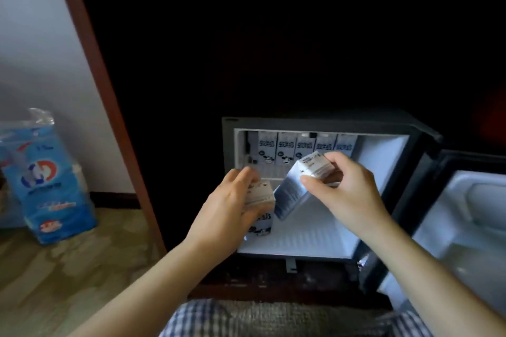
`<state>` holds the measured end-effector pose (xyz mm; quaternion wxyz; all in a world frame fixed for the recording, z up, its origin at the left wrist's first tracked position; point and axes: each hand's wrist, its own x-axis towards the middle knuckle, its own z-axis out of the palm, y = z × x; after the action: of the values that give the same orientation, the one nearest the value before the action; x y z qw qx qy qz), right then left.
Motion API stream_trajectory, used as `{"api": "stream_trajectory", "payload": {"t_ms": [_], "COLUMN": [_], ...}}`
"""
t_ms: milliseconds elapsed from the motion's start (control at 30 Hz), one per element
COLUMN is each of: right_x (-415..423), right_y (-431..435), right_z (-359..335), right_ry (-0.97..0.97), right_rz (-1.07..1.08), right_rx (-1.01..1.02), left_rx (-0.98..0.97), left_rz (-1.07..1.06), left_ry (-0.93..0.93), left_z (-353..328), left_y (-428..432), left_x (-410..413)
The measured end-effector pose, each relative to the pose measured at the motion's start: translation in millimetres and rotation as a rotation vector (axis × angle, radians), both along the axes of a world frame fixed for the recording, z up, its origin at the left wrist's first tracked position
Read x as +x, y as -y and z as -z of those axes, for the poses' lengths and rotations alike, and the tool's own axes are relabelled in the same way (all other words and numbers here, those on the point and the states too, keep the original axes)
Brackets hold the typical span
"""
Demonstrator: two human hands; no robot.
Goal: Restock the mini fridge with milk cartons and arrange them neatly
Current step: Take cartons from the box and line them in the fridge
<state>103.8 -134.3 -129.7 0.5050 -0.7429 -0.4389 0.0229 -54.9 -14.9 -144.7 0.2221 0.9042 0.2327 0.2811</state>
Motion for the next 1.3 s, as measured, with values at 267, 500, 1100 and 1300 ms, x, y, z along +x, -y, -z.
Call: {"api": "stream_trajectory", "payload": {"t_ms": [267,500,1100,1300], "right_x": [52.7,89.4,148.3,155.6], "right_y": [-21.0,-52.9,-113.3,-126.9], "right_z": [37.0,89.3,185.3,217.2], "right_ry": [0.008,0.004,-0.090,-0.225], "right_rz": [0.187,0.235,0.172,0.205], "right_rx": [-0.188,-0.541,-1.008,-0.918], "left_rx": [-0.085,-0.200,-0.206,-0.104], "left_rz": [-0.019,-0.083,0.020,-0.056], "left_ry": [-0.257,-0.502,-0.754,-0.751], "left_z": [43.4,101.8,186.9,206.5], "left_y": [-14.1,-38.5,-99.3,-97.3], "left_x": [86.9,125.9,181.7,199.7]}}
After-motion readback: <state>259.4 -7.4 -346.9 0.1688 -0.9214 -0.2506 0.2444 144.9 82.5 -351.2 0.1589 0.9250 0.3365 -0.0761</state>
